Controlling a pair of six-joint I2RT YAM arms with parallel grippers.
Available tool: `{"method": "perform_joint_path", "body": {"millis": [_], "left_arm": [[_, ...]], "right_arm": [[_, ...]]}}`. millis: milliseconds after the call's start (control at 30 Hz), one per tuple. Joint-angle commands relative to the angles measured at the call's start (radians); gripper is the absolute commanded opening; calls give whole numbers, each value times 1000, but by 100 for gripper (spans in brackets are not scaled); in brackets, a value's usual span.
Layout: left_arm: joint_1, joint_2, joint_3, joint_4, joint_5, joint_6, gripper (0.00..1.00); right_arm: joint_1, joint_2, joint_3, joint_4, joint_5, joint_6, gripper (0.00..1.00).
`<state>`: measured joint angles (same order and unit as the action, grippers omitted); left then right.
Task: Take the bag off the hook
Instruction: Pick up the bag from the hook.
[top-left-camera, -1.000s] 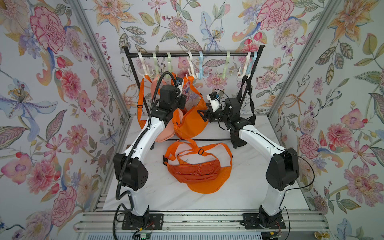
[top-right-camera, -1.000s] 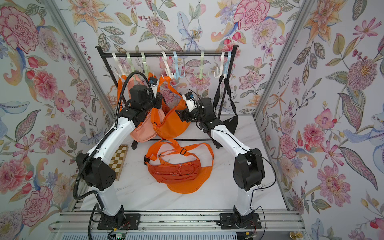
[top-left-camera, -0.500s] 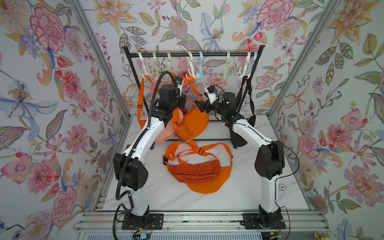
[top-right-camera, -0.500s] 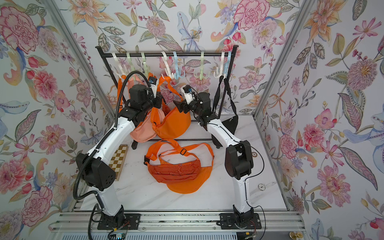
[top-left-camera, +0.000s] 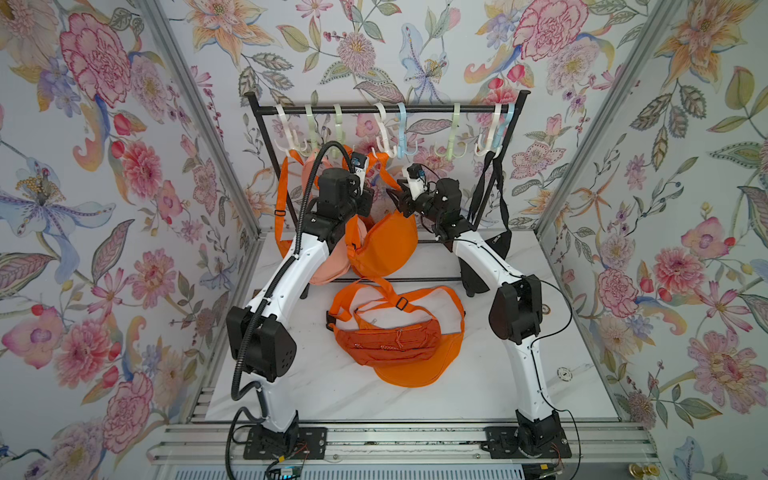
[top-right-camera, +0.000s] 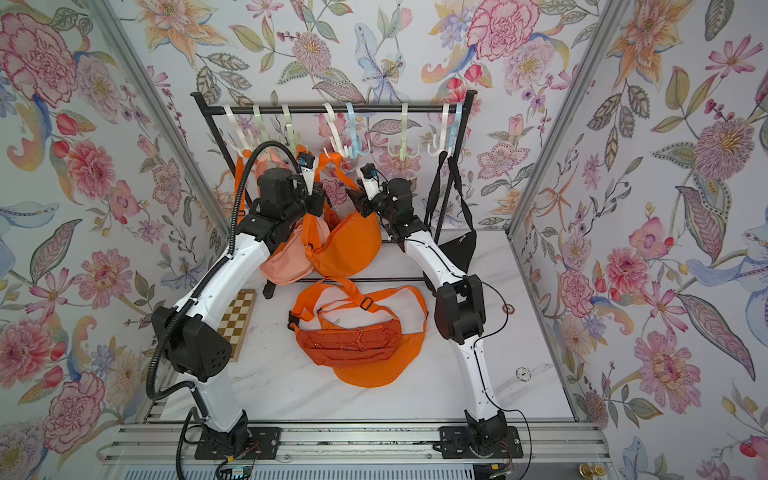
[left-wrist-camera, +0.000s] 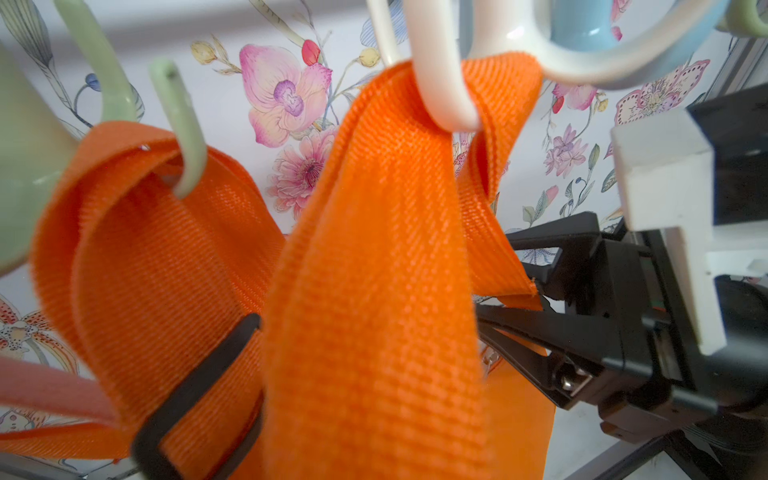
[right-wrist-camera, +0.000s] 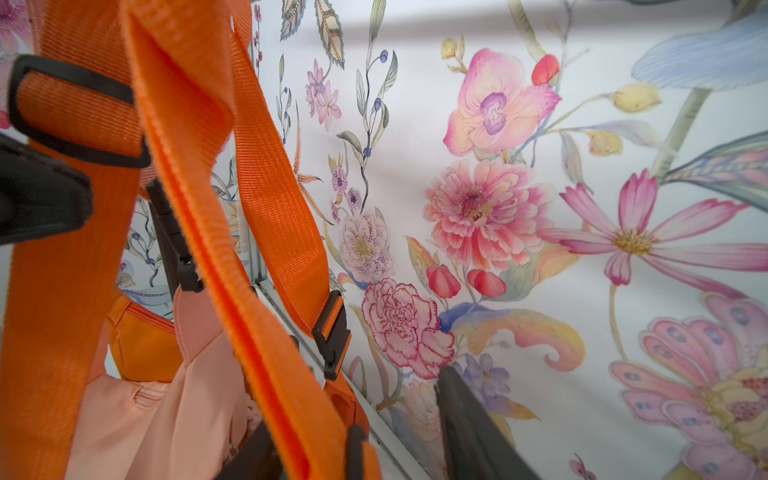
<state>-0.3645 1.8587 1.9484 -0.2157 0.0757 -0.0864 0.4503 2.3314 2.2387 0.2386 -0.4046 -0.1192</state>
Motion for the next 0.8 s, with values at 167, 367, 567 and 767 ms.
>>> {"method": "perform_joint_path", "body": {"millis": [167, 367, 567, 767], "left_arm": [[14, 30, 70, 4, 15, -1, 0], [13, 42, 90, -2, -5, 19, 0], [16, 73, 166, -33, -16, 28, 0], [15, 104, 247, -42, -10, -5, 0]], "right_arm": [[16, -37, -44, 34, -4, 9, 0], [32, -173, -232, 111, 21, -10, 0], [39, -296, -373, 148, 39, -12, 0], [39, -358, -395, 125, 65, -7, 0]]}}
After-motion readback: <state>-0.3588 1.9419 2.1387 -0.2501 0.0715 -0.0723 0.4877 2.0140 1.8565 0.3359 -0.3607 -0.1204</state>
